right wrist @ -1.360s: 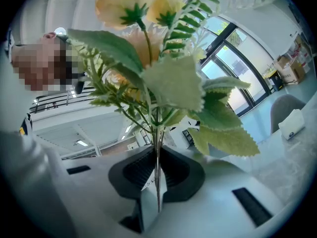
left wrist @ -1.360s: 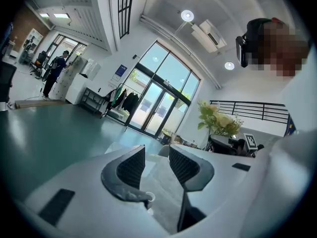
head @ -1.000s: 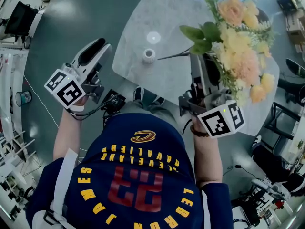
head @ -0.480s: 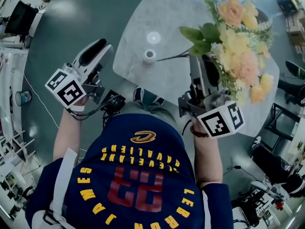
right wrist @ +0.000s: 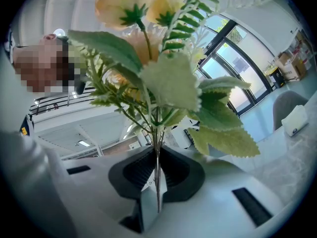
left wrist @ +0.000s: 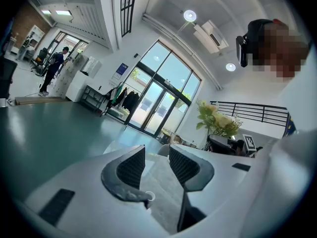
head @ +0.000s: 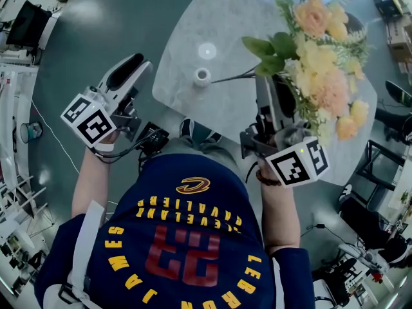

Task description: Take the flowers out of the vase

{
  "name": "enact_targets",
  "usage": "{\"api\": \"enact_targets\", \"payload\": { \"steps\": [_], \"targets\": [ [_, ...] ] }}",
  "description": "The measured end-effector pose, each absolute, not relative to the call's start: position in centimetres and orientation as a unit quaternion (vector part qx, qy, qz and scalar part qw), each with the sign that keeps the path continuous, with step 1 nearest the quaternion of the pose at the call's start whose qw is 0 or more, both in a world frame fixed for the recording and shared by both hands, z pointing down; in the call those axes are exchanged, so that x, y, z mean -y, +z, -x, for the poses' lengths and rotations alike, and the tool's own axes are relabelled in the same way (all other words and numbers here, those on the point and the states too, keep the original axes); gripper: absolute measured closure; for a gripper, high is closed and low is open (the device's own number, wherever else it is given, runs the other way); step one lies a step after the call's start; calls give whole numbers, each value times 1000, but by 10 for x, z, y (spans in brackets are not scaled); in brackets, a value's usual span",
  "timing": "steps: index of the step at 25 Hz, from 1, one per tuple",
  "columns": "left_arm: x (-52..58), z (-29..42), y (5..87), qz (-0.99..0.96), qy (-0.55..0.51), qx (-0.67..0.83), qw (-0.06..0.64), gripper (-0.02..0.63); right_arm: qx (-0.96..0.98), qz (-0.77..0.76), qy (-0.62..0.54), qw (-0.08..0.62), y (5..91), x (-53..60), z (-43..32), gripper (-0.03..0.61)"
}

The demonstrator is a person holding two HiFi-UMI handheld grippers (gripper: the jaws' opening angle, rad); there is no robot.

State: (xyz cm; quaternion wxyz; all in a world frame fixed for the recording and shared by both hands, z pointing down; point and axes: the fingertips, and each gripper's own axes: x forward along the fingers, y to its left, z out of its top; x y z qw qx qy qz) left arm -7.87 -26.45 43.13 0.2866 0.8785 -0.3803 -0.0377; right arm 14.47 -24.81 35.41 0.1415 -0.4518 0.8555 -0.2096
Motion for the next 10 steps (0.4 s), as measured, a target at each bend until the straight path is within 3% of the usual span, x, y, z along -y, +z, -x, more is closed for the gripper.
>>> {"api": "enact_targets", "payload": {
  "steps": [10],
  "targets": [
    [269,79,441,-877,-37,382,290,460,-854,452,-213,145,364,255,-145,543]
  ]
}}
